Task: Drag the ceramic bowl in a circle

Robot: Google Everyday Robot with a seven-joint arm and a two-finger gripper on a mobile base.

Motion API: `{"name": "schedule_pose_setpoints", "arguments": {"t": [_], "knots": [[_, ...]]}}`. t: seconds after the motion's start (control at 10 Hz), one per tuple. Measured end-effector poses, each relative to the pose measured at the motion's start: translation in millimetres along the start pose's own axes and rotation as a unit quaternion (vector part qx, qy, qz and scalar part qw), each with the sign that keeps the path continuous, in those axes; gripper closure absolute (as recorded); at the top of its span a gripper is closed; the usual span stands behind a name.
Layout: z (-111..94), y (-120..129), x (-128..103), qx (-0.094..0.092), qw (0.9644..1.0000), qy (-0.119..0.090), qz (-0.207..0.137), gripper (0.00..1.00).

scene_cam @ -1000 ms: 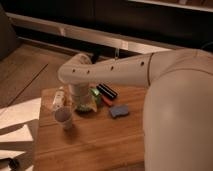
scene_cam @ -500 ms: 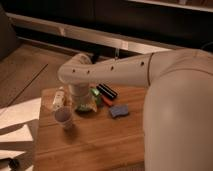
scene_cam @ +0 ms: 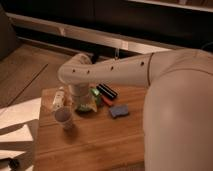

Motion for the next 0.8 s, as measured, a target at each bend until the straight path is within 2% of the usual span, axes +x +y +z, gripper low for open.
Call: {"name": "schedule_pose_setpoints", "arguments": {"t": [0.8], "knots": [[-1.6, 1.1, -1.3, 0.001, 1.0, -0.003, 0.0, 0.35]]}}
